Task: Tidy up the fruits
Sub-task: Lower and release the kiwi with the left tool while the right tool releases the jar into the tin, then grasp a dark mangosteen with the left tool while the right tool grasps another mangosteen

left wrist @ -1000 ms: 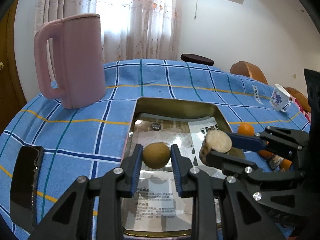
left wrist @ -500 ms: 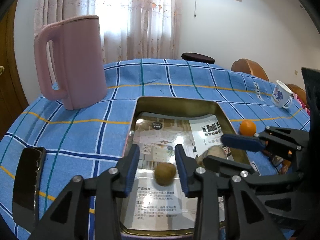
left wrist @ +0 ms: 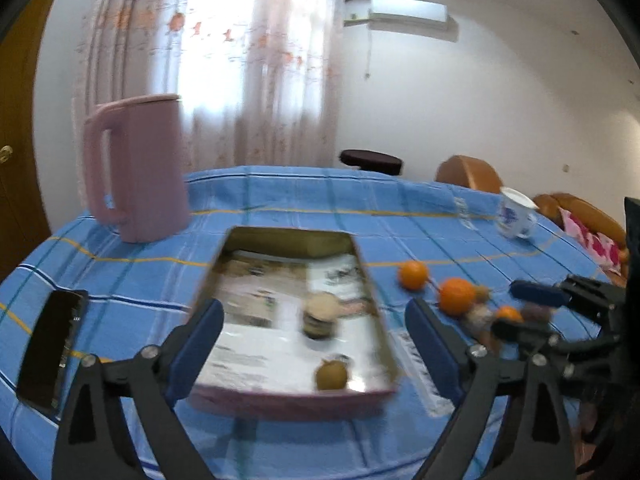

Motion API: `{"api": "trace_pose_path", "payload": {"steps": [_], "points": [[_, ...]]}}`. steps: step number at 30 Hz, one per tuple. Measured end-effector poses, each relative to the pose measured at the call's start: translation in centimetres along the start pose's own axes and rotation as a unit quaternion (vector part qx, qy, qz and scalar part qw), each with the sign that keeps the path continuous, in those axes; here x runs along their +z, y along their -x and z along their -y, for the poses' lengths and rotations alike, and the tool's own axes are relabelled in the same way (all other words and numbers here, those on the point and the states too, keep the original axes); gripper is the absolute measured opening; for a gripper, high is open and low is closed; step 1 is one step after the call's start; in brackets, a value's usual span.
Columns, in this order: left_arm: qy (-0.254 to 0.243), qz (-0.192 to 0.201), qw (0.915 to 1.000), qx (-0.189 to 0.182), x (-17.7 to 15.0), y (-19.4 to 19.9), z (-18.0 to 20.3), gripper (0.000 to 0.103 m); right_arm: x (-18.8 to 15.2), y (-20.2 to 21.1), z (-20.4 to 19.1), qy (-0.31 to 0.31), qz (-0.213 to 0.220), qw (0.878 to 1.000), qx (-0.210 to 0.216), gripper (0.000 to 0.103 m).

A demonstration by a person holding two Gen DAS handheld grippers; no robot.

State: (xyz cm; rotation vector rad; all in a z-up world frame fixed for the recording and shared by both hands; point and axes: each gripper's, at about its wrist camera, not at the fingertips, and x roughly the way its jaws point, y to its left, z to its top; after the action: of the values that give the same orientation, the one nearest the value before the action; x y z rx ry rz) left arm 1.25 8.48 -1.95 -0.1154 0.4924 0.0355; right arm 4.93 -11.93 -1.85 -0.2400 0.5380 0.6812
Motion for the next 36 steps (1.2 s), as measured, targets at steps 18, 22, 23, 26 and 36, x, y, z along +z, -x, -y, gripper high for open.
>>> {"api": "trace_pose_path", "payload": {"steps": [18,22,23,26,36], "points": [[-0.069,-0.065,0.9931,-0.07,-3.1,-2.7,9.6,0.094,-6.4,0.1,5.0,-0.078,-0.057,0.995,-0.008,0.054],[-0.077,-0.074,0.9907,-0.084,-3.1,-3.2,10.7,0.089,-6.6,-0.6,5.1,-0.079,-0.081,0.994,0.003,0.041],[-0.081,-0.079,0.9889,-0.096,-3.1,-3.3,11.1,0.088,-6.6,-0.6,5.1,-0.079,-0.08,0.994,0.004,0.04],[-0.089,-0.091,0.986,-0.108,-3.0,-3.8,12.1,0.081,-6.9,0.0,5.0,-0.076,-0.067,0.995,0.002,0.04],[-0.08,-0.163,0.9724,-0.147,-3.3,-7.0,13.6,0.046,-7.2,2.5,6.7,-0.097,-0.015,0.994,-0.052,0.04]]}}
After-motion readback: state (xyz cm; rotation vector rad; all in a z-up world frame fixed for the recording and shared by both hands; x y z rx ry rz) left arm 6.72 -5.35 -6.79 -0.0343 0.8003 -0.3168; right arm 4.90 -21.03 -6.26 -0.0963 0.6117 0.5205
